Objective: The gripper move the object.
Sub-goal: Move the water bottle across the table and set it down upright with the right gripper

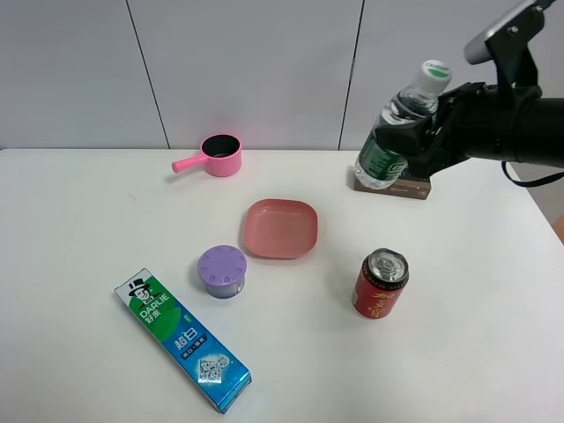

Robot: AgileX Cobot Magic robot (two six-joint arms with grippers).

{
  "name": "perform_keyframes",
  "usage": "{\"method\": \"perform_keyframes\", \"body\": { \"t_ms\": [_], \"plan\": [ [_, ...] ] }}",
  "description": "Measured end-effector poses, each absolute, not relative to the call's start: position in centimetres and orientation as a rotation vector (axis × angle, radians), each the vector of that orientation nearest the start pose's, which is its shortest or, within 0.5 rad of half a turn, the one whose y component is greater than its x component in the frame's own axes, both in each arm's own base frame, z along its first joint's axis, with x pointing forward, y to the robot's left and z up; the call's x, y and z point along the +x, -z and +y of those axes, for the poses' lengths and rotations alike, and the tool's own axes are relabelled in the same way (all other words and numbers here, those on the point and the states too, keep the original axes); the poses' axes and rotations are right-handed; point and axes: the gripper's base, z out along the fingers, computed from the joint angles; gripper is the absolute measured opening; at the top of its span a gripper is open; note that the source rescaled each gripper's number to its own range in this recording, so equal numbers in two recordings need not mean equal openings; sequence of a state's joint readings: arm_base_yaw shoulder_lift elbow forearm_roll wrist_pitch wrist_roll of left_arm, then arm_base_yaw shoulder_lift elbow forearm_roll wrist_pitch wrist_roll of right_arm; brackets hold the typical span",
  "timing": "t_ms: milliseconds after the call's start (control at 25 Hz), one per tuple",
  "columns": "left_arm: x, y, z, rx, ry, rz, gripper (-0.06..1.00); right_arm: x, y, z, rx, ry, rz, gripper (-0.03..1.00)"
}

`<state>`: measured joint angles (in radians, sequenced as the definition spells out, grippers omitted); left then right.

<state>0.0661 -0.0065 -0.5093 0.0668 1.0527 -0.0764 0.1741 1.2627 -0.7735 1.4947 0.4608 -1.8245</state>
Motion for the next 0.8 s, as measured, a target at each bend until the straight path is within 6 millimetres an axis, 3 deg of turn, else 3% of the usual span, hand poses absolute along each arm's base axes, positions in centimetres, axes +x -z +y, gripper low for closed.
{"method": "perform_keyframes", "body": {
  "t_ms": [160, 360, 600, 800],
  "plan": [
    [-0.7, -28.1, 0.5, -0.147, -0.073, 2.014, 1.0, 23.9, -29.1, 12.3, -0.852, -0.383, 1.801, 0.0],
    [-0.7, -28.1, 0.5, -0.147, -0.073, 2.014, 1.0, 22.6, -29.3, 15.4, -0.833, -0.338, 1.795, 0.0],
    [-0.7, -28.1, 0.5, -0.147, -0.073, 2.014, 1.0, 21.9, -33.3, 18.4, -0.767, -0.354, 1.691, 0.0],
    [-0.7, -28.1, 0.5, -0.147, -0.073, 2.014, 1.0, 23.2, -34.8, 20.0, -0.639, -0.448, 1.708, 0.0]
  ]
}}
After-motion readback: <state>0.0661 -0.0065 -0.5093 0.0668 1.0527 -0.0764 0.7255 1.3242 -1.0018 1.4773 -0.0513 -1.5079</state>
